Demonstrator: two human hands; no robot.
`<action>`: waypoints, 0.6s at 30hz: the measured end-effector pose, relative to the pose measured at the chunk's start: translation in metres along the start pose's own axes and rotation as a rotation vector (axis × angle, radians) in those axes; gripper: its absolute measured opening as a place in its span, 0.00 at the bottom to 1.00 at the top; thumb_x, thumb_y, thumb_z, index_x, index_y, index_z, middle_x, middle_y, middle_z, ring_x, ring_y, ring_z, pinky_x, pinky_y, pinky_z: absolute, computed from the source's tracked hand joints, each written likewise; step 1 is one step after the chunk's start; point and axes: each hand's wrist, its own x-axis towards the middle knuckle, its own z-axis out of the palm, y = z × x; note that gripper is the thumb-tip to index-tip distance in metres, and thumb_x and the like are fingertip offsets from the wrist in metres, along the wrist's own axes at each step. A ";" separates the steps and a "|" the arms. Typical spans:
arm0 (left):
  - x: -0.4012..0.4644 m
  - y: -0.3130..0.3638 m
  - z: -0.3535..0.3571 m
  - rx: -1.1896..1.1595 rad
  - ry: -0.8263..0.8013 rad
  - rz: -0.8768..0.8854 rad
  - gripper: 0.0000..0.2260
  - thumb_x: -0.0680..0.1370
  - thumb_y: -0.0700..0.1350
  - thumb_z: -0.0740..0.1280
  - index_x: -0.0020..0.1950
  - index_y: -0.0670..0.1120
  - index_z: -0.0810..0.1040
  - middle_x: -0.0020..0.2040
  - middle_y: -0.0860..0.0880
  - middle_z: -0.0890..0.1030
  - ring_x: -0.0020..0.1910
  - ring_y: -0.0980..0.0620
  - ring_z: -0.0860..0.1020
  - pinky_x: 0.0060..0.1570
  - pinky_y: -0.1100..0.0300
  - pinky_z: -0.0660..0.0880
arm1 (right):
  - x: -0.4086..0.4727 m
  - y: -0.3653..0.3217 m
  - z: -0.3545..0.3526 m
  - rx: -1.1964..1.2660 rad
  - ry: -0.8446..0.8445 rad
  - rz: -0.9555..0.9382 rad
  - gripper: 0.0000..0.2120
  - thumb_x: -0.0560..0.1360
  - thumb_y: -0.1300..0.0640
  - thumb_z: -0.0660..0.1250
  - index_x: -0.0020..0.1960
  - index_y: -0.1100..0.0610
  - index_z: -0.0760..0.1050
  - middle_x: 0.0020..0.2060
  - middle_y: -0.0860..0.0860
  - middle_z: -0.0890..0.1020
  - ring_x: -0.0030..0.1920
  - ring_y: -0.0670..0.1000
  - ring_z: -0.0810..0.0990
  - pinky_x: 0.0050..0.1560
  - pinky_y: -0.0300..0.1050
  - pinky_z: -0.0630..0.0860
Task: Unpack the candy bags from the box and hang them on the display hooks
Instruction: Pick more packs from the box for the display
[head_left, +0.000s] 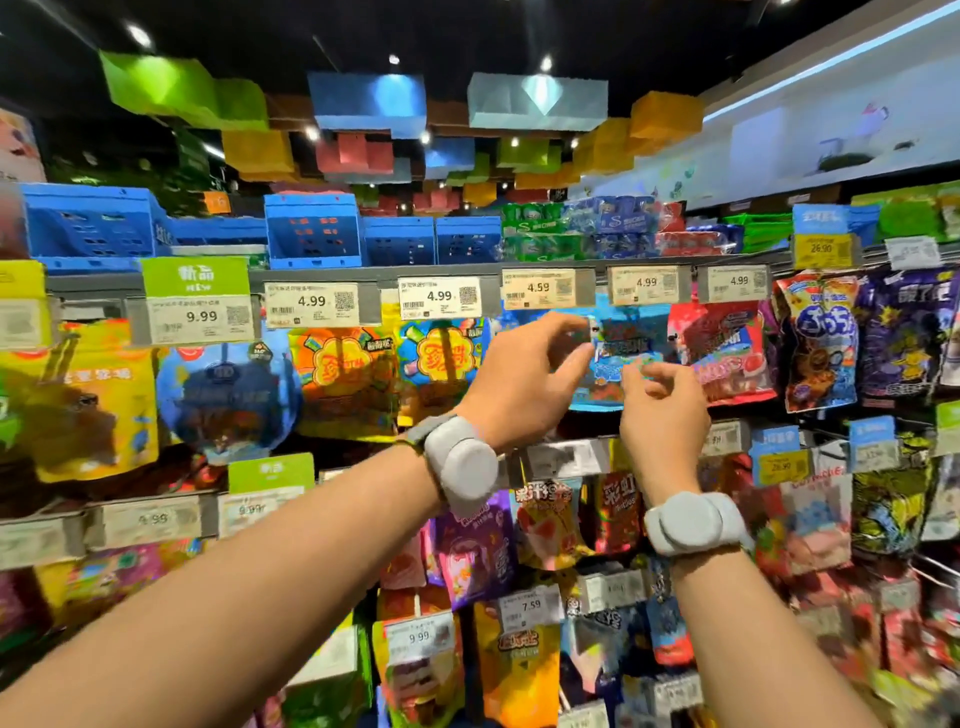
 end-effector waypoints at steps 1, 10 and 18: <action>-0.013 -0.007 -0.009 -0.064 0.008 -0.086 0.12 0.78 0.47 0.68 0.60 0.46 0.80 0.47 0.49 0.84 0.47 0.52 0.81 0.52 0.57 0.75 | -0.015 -0.006 0.006 0.015 -0.010 0.010 0.08 0.78 0.52 0.69 0.51 0.56 0.75 0.36 0.43 0.76 0.39 0.49 0.76 0.45 0.43 0.70; -0.126 -0.065 -0.096 -0.558 0.090 -0.538 0.09 0.80 0.41 0.65 0.60 0.44 0.77 0.46 0.43 0.84 0.38 0.57 0.81 0.36 0.65 0.75 | -0.162 -0.043 0.069 0.087 -0.138 0.052 0.03 0.77 0.55 0.67 0.47 0.54 0.78 0.37 0.45 0.81 0.40 0.47 0.79 0.46 0.43 0.74; -0.235 -0.115 -0.205 -0.632 0.067 -0.673 0.05 0.81 0.42 0.63 0.54 0.50 0.75 0.42 0.51 0.82 0.35 0.58 0.80 0.35 0.61 0.77 | -0.322 -0.070 0.136 0.090 -0.246 0.154 0.04 0.78 0.56 0.67 0.44 0.51 0.78 0.37 0.44 0.80 0.38 0.44 0.77 0.45 0.41 0.73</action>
